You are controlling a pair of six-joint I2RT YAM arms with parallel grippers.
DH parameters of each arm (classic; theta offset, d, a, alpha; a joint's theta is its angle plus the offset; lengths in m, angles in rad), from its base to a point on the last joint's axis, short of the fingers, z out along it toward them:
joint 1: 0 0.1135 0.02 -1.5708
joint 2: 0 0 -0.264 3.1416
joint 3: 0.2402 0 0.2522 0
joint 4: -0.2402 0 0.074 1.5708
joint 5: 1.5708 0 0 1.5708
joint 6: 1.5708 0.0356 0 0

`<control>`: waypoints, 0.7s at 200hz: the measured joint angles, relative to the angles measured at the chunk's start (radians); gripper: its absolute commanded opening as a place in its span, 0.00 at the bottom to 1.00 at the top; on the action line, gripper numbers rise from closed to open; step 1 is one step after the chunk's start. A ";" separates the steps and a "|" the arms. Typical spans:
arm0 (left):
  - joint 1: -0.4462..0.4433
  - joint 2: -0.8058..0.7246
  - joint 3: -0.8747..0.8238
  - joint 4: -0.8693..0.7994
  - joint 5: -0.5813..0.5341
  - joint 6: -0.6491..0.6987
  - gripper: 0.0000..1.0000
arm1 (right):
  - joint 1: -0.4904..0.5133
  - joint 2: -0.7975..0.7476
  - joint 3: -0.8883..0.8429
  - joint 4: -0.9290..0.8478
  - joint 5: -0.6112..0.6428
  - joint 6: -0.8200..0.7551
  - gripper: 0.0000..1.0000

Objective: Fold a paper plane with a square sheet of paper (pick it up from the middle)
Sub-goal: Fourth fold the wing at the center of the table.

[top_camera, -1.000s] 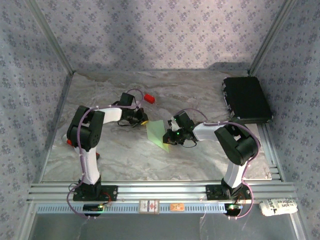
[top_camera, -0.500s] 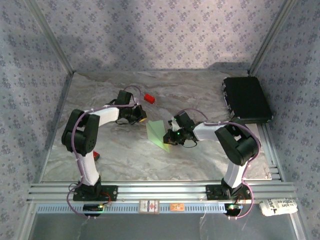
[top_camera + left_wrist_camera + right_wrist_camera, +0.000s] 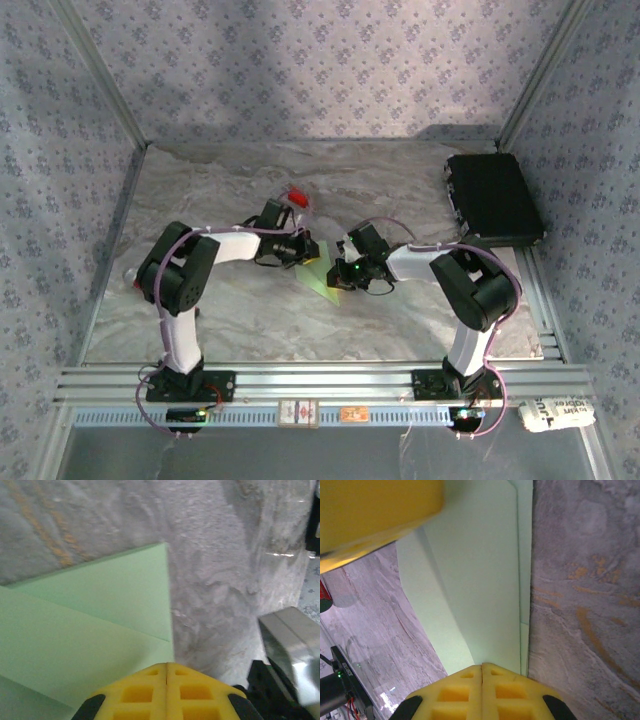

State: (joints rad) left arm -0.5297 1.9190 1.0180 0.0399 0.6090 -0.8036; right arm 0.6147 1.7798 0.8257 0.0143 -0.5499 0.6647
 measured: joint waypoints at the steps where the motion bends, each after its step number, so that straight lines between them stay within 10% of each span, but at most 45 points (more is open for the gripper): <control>1: 0.000 0.003 0.000 0.000 0.000 0.000 0.04 | 0.000 0.000 0.000 0.000 0.000 0.000 0.00; 140: 0.037 0.025 -0.020 0.013 0.042 0.052 0.03 | 0.019 0.013 0.123 -0.051 0.011 0.013 0.00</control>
State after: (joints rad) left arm -0.4923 1.9442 0.9977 0.0525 0.6506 -0.7513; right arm 0.6334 1.7927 0.9489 -0.0368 -0.5385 0.6781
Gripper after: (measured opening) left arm 0.045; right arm 0.052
